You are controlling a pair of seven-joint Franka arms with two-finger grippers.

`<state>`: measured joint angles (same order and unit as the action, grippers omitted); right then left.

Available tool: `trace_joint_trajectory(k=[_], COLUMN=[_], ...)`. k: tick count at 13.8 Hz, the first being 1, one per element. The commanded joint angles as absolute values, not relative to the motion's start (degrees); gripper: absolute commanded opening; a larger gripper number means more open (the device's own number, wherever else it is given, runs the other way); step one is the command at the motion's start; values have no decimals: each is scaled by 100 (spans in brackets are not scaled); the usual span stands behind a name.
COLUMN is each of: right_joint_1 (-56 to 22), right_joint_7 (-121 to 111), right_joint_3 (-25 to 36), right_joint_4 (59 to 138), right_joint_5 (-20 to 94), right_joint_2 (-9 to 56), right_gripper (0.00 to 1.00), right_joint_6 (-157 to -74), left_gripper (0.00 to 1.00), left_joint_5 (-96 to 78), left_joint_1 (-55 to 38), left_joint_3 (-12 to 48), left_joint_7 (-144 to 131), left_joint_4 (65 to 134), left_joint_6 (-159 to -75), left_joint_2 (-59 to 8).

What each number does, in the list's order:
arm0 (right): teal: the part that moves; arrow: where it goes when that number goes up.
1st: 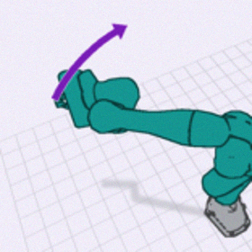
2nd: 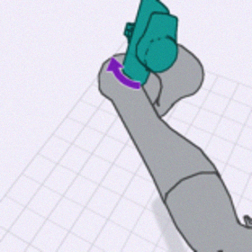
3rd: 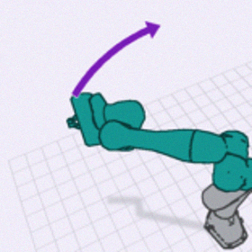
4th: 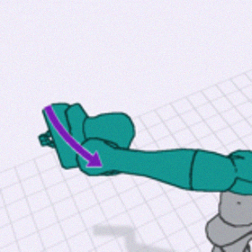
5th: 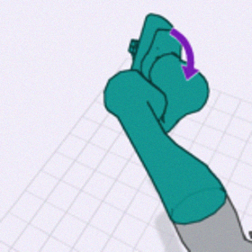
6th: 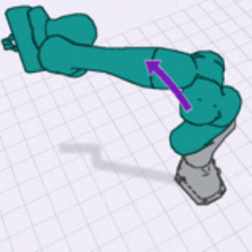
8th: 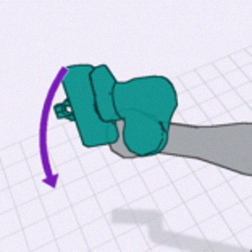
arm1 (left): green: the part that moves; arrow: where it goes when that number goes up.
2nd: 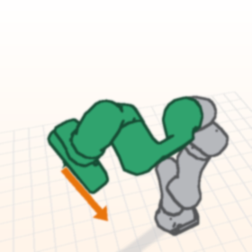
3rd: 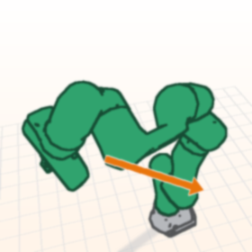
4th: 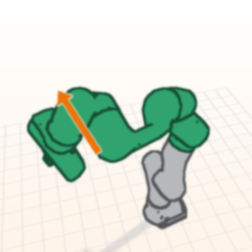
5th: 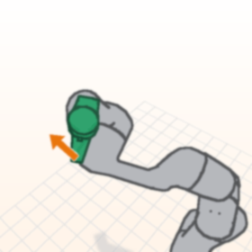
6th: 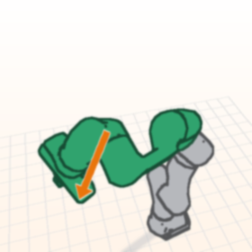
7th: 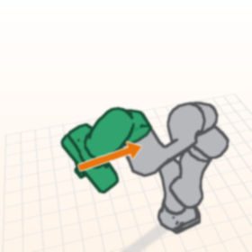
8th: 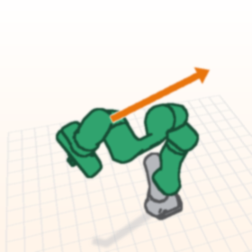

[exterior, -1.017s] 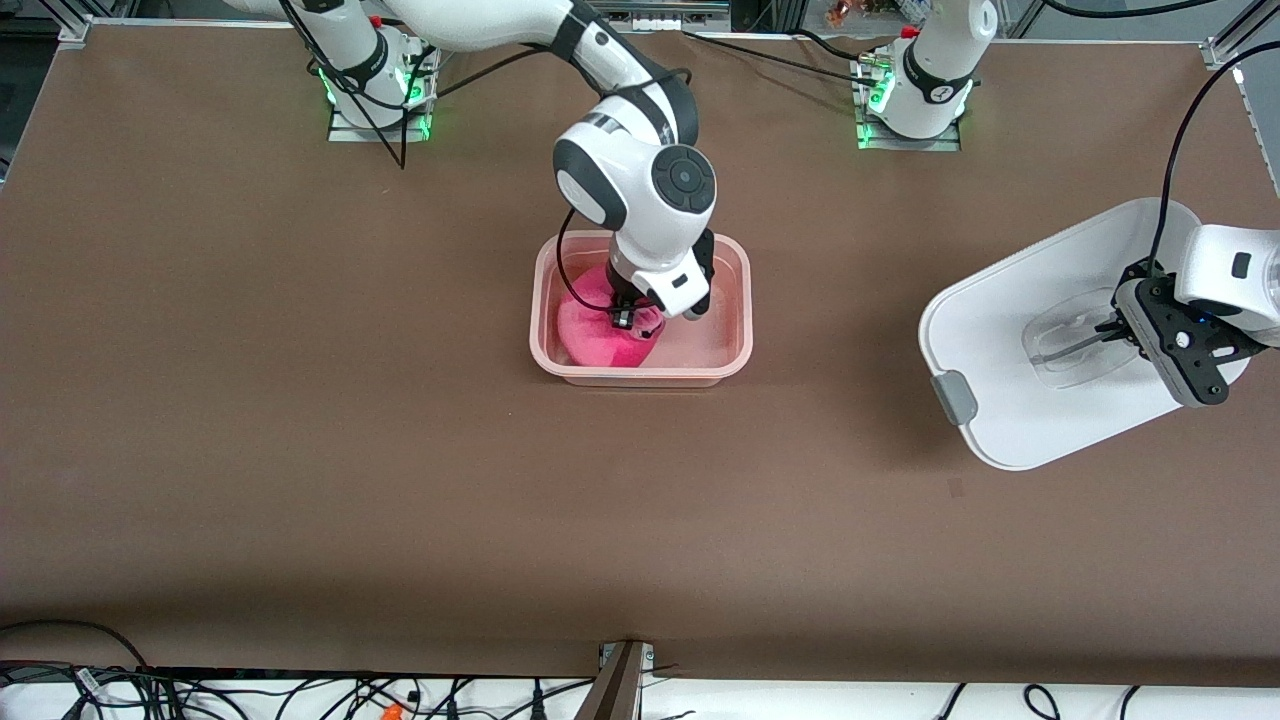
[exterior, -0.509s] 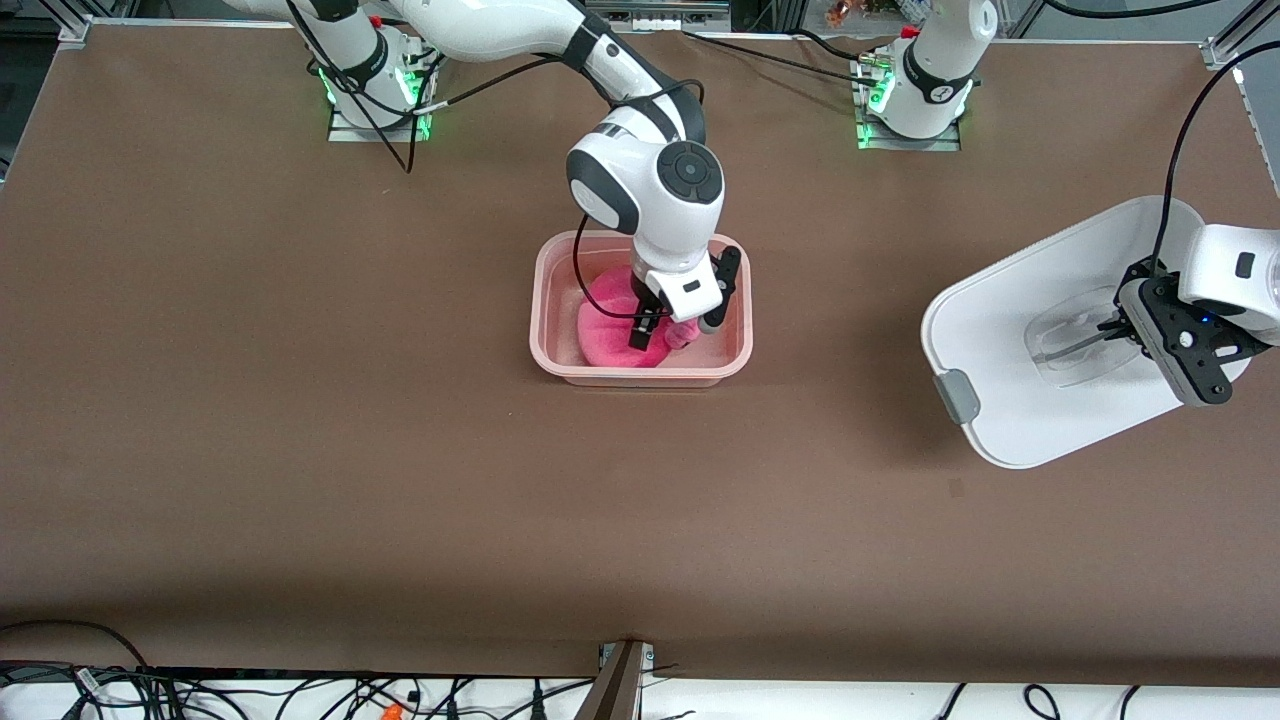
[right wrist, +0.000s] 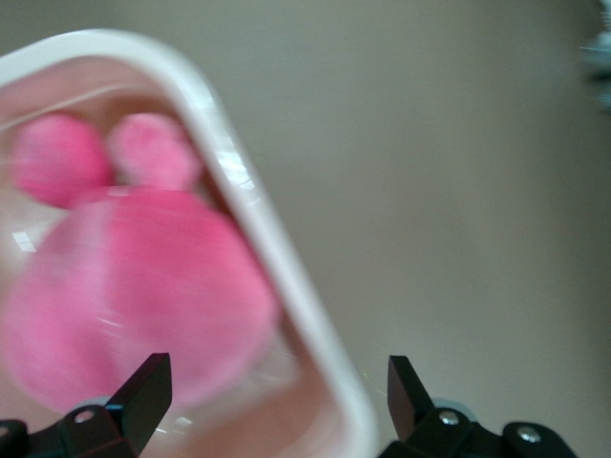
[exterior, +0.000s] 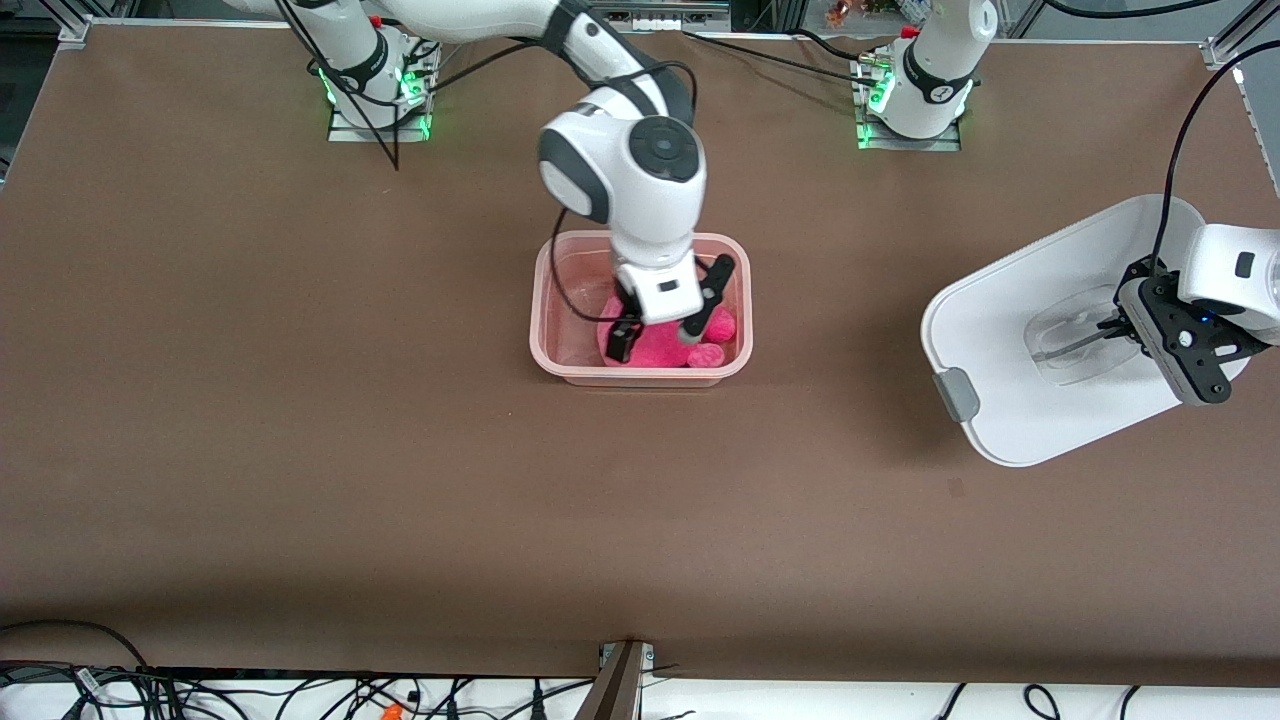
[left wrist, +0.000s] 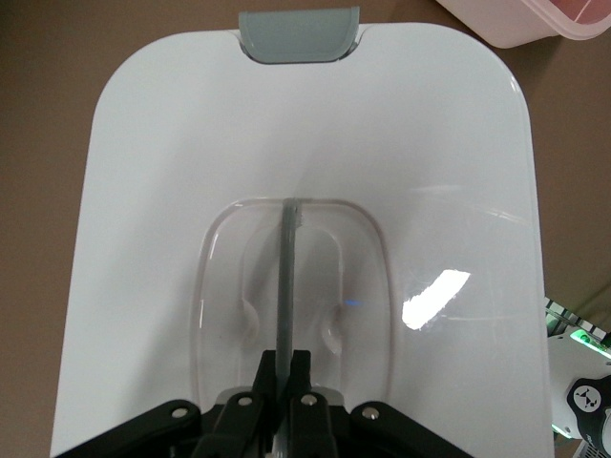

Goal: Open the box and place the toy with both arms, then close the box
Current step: 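Raise the right gripper out of the box and withdraw it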

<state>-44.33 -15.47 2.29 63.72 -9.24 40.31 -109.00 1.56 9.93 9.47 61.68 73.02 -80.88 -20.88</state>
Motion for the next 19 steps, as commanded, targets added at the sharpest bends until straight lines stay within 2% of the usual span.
trace_joint_trajectory(k=[1, 4, 7, 9, 13, 16, 19], right_joint_1=[-3772, -3516, -3516, -3516, -3507, -2623, -1787], right_joint_7=[-1556, -1485, -1459, -918, 25, 132, 490], right_joint_3=[193, 683, 1422, 1590, 1766, 1400, 942], right_joint_4=[6504, 6635, 7608, 8241, 9350, 9746, 9861], right_joint_5=[-538, -177, 534, 554, 449, 369, 360], right_joint_2=[3246, 2665, 1770, 1155, 143, -228, -316], right_gripper=[100, 100, 100, 100, 100, 100, 100], right_joint_6=[-10505, -9704, -9773, -9765, -9756, -9694, -9607], left_gripper=[0, 0, 0, 0, 0, 0, 0], left_joint_5=[105, 53, -70, -79, -420, -475, -474], left_joint_1=[1037, 1020, 949, 932, 853, 161, -665], left_joint_3=[976, 1028, 1185, 1467, 1828, 1872, 1872], left_joint_7=[6249, 6258, 6537, 6767, 6838, 6620, 5837], left_joint_4=[7163, 7189, 7190, 7216, 7760, 7865, 8304], left_joint_6=[-7954, -7841, -7621, -7603, -7663, -8390, -9777], left_joint_2=[-2118, -2118, -2118, -2127, -2232, -2425, -2513])
